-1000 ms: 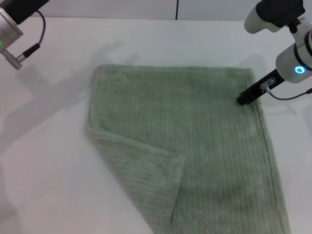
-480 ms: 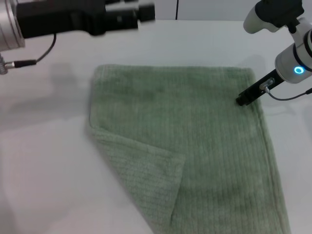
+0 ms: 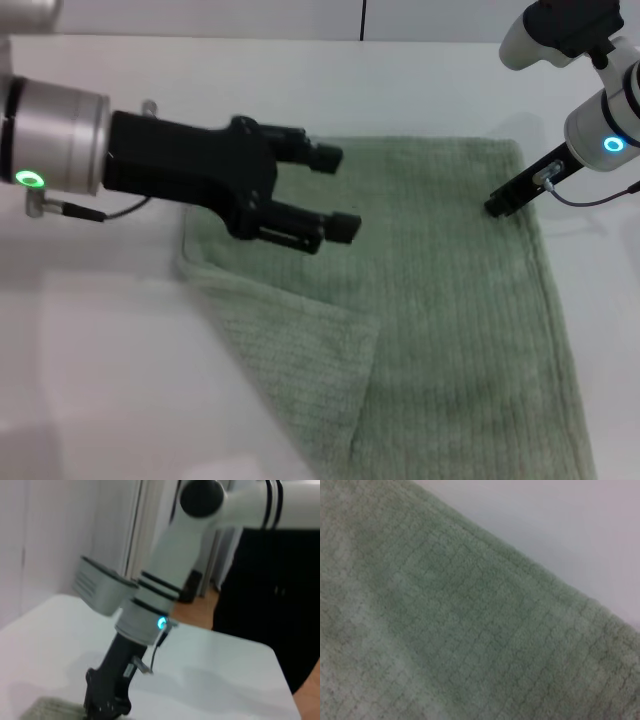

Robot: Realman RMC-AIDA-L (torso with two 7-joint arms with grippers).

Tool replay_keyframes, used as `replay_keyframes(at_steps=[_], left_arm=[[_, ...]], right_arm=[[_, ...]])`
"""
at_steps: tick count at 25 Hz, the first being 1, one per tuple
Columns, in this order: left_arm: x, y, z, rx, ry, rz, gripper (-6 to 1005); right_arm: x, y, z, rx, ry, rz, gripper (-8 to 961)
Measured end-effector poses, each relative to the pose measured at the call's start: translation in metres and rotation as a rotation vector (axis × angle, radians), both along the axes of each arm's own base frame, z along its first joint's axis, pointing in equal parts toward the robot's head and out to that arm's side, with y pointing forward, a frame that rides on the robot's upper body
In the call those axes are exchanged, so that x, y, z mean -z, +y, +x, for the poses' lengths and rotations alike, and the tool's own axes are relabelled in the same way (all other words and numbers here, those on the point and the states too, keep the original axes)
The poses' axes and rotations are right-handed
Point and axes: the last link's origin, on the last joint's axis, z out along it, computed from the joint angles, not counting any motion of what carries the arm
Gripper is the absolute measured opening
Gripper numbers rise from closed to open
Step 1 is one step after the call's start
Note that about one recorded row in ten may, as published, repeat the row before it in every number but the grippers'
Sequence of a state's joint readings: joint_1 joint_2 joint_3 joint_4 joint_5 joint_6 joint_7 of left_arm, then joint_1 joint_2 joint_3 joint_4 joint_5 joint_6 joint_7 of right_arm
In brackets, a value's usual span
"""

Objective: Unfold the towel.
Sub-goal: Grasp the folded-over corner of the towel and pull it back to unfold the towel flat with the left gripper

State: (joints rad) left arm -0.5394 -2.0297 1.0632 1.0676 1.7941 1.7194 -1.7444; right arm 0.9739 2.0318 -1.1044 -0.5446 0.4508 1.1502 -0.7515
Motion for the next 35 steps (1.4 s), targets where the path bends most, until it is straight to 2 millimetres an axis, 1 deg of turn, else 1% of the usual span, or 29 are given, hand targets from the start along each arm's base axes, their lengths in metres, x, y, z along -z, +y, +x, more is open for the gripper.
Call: replay_keyframes(at_steps=[2,4,8,13,15,20,21,22,31,33,34,35], left_arm=[[0.012,-0.002,-0.002,0.017,0.029,-0.001,732],[0.016,-0.002,-0.004,0.021,0.032,0.001,731],[0.032,-0.001,-0.007,0.02,0.054,-0.001,729],[0.058,-0.003,-0.008,0.035,0.131,-0.025,726],[0.064,-0.003,-0.007,0.039,0.145,-0.034,725],[0.066,-0.003,-0.007,0.038,0.149,-0.038,723],[0.074,0.0,-0.008,0.023,0.163,-0.063,722],[0.076,0.0,-0.008,0.021,0.173,-0.064,722],[0.09,-0.003,-0.007,0.051,0.221,-0.075,717],[0.09,-0.003,-0.007,0.051,0.221,-0.075,716],[0.092,-0.004,-0.006,0.056,0.228,-0.077,716],[0.099,-0.005,-0.006,0.069,0.251,-0.075,715]], right_arm=[[0.0,0.0,0.0,0.0,-0.001,0.0,20],[-0.001,0.0,0.0,0.0,-0.002,0.001,20],[-0.001,0.0,0.001,0.0,-0.003,-0.001,20],[-0.002,0.0,0.001,0.001,-0.004,-0.002,20],[-0.002,0.0,0.001,0.001,-0.004,-0.002,20],[-0.002,0.0,0.001,0.0,-0.005,-0.003,20],[-0.002,0.0,0.001,-0.001,-0.005,-0.003,19],[-0.002,0.0,0.001,-0.001,-0.006,-0.003,19],[-0.002,0.001,-0.001,-0.005,-0.006,-0.003,19],[-0.002,0.001,-0.001,-0.007,-0.007,-0.003,19],[-0.002,0.002,-0.002,-0.008,-0.007,-0.004,19],[-0.002,0.002,-0.002,-0.008,-0.007,-0.004,19]])
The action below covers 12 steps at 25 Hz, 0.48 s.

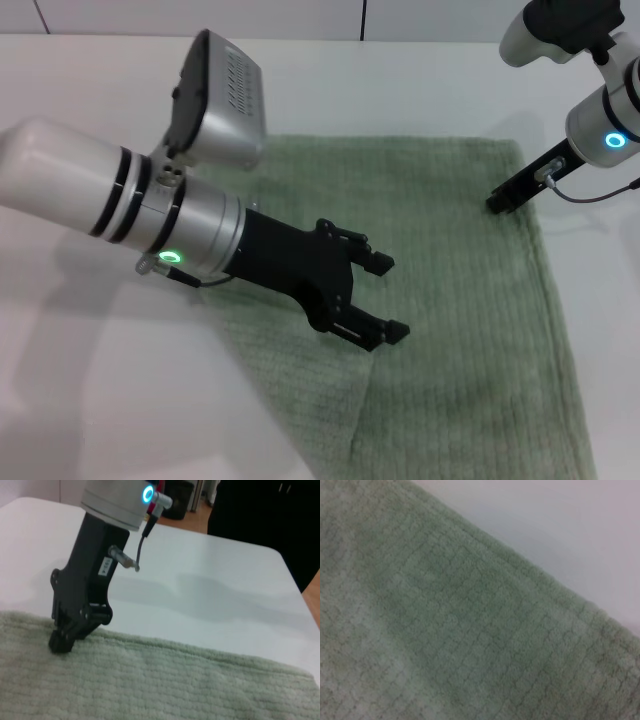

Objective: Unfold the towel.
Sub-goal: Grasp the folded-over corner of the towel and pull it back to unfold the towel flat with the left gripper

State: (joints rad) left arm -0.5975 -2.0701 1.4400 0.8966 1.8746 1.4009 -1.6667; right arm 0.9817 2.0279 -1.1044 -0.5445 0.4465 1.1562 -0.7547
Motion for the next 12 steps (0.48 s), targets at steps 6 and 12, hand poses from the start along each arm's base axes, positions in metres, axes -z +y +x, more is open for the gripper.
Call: replay_keyframes(at_steps=[6,12], left_arm=[[0.01,-0.001,-0.002,0.009,0.034,0.005,712],[0.019,-0.001,-0.005,0.014,0.067,0.016,709]], right_arm=[[0.0,0.0,-0.001,-0.002,0.0,0.0,19],[0.0,0.0,-0.001,-0.002,-0.002,-0.001,19]])
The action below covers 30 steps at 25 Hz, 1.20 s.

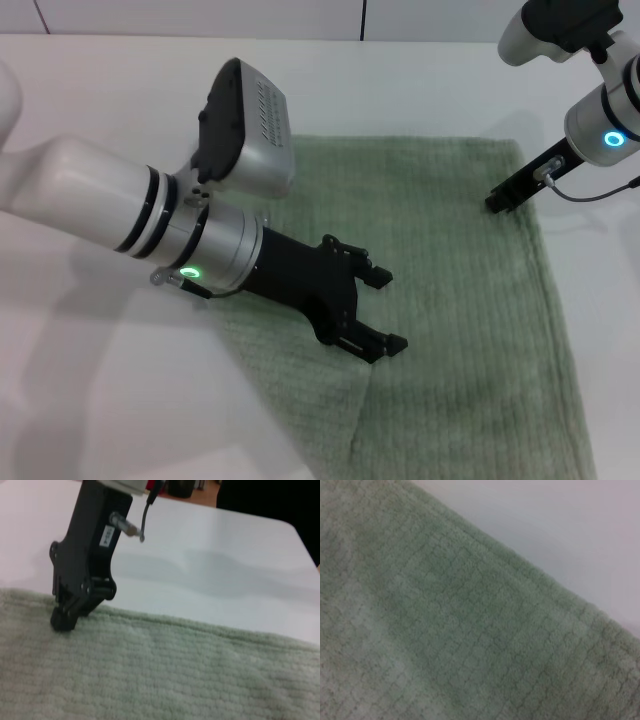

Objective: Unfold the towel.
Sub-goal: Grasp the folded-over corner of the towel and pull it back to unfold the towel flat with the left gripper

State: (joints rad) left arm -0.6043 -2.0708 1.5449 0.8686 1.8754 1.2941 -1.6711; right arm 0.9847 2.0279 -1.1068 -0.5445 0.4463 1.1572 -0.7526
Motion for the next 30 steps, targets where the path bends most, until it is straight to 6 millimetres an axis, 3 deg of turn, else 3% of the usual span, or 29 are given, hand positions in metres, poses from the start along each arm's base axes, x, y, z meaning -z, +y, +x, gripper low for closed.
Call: replay_keyframes(at_steps=[14,30], left_arm=[[0.009,0.004,-0.012,-0.002,0.088,0.012,702],[0.009,0.001,-0.01,-0.008,0.128,-0.024,694]], right_arm=[[0.0,0.0,0.0,0.001,-0.001,-0.002,19],[0.0,0.0,0.0,0.0,-0.002,-0.003,19]])
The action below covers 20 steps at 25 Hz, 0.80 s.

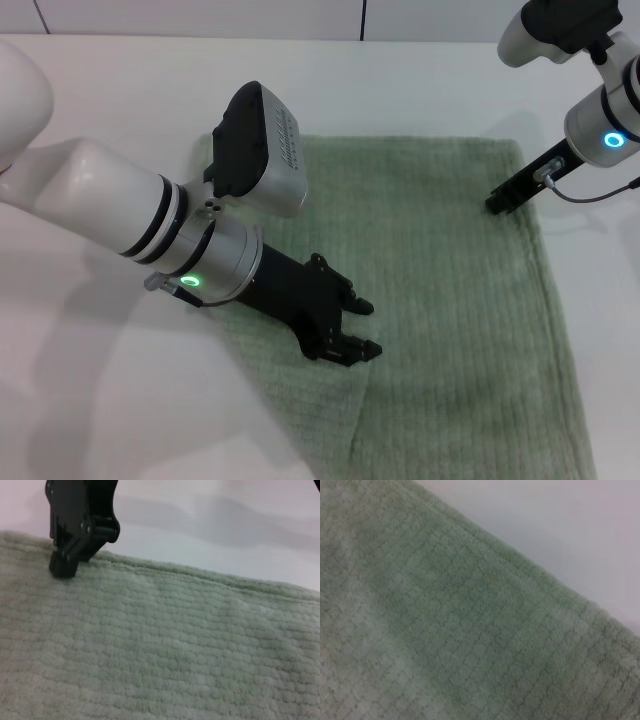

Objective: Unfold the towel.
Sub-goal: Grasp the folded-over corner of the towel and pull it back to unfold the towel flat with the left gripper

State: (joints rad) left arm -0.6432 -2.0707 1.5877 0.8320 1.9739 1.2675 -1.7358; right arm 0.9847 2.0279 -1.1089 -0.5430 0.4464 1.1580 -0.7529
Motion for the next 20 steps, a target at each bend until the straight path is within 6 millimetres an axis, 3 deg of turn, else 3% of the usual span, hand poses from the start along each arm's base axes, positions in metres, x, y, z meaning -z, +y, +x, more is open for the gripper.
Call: replay_keyframes(at_steps=[6,17,20], left_arm=[[0.0,-0.001,0.0,0.001,0.0,-0.006,512],[-0.012,-0.004,0.007,0.0,-0.03,-0.053,64],[-0.018,-0.004,0.009,-0.005,-0.047,-0.067,29]], right_arm=[[0.0,0.0,0.0,-0.002,-0.002,-0.001,20],[0.0,0.0,-0.001,-0.005,-0.004,-0.004,20],[0.0,0.0,-0.001,-0.006,-0.004,-0.004,20]])
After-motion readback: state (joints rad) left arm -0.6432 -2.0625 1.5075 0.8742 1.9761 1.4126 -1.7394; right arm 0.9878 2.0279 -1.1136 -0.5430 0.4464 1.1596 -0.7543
